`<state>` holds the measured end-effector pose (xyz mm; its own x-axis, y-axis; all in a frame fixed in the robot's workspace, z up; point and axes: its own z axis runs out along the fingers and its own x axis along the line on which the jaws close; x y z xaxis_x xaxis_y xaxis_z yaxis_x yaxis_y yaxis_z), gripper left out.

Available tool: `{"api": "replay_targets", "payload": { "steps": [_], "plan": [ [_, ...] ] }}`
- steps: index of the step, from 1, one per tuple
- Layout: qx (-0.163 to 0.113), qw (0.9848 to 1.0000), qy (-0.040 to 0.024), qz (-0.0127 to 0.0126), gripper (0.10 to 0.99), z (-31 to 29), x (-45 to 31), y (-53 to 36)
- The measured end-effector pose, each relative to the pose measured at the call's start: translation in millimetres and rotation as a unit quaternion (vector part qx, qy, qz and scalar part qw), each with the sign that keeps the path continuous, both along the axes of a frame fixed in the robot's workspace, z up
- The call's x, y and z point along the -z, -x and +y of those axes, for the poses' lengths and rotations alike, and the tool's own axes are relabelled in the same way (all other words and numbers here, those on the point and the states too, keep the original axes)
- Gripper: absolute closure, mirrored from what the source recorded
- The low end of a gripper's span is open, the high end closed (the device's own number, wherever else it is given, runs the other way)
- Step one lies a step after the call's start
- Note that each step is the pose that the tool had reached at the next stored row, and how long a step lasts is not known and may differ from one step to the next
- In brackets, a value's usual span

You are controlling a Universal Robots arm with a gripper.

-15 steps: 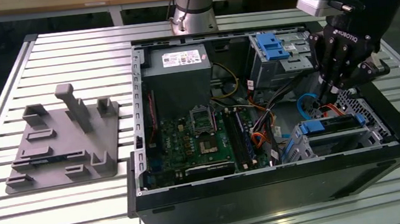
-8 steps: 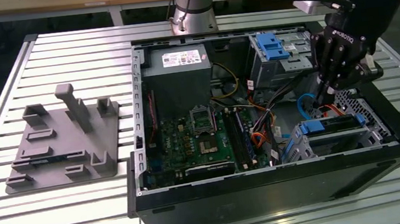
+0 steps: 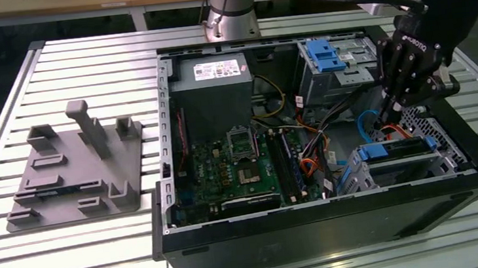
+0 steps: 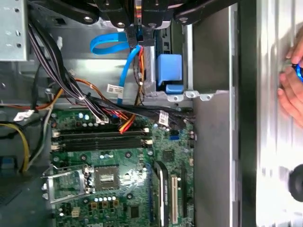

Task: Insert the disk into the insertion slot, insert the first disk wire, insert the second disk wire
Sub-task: 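Insert the second disk wire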

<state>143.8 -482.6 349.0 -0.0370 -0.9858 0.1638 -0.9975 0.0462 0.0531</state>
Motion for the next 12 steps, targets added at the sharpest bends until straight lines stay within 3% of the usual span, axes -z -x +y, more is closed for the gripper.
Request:
{"api": "replay_targets", "payload": {
  "steps": [5, 12],
  "plan": [
    [0.000, 0.9997, -0.0239, 0.0000, 0.925, -3.0, -0.1, -6.1],
    [0.000, 0.9995, -0.0327, 0.0000, 0.925, -16.0, -0.1, -6.2]
  ]
}}
